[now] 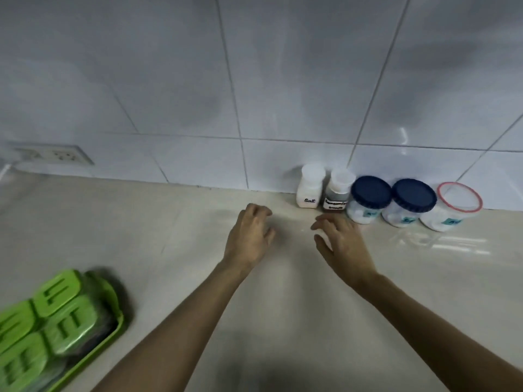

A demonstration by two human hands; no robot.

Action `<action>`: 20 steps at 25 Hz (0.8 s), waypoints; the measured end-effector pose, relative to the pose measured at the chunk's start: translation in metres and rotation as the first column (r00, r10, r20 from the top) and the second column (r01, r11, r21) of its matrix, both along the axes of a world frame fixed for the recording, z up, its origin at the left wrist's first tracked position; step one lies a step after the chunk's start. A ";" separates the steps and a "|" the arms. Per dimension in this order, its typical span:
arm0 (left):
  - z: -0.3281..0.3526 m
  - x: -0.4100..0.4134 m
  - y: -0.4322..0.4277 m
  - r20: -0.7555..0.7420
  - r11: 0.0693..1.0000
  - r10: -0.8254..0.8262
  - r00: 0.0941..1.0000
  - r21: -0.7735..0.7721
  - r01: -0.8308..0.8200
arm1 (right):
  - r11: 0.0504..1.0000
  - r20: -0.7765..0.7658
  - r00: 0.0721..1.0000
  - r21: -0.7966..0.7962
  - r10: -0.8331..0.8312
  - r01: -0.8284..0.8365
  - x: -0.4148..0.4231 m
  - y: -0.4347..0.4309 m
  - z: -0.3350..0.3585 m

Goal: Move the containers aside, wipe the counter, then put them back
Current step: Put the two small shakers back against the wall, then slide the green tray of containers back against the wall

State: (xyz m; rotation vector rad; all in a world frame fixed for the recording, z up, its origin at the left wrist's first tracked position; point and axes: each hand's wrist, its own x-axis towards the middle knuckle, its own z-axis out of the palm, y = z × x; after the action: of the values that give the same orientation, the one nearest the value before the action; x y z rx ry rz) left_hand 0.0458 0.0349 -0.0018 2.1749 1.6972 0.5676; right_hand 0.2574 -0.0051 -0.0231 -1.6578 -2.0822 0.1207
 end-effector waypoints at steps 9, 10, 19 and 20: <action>-0.041 -0.187 -0.209 0.373 0.884 0.459 0.806 -0.101 -0.457 | 0.780 -0.396 0.901 -0.501 0.178 -0.374 -0.201 -0.054 -0.021; -0.044 -0.209 -0.229 0.505 0.738 0.627 0.593 -0.141 -0.660 | 0.758 -0.452 0.881 -0.524 0.138 -0.387 -0.223 -0.056 -0.019; -0.039 -0.333 -0.234 0.596 0.452 0.801 -0.055 -0.663 -0.596 | 0.538 -0.722 0.581 -0.681 -0.376 -0.498 -0.377 -0.051 -0.016; -0.036 -0.335 -0.231 0.595 0.467 0.804 -0.014 -0.645 -0.605 | 0.539 -0.721 0.577 -0.682 -0.384 -0.494 -0.380 -0.048 -0.016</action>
State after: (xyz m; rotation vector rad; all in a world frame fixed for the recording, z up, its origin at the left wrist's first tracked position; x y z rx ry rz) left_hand -0.2889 -0.1959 -0.0383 0.2876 1.8807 1.3813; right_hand -0.1222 -0.0529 -0.0395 -1.4200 -1.2647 1.8733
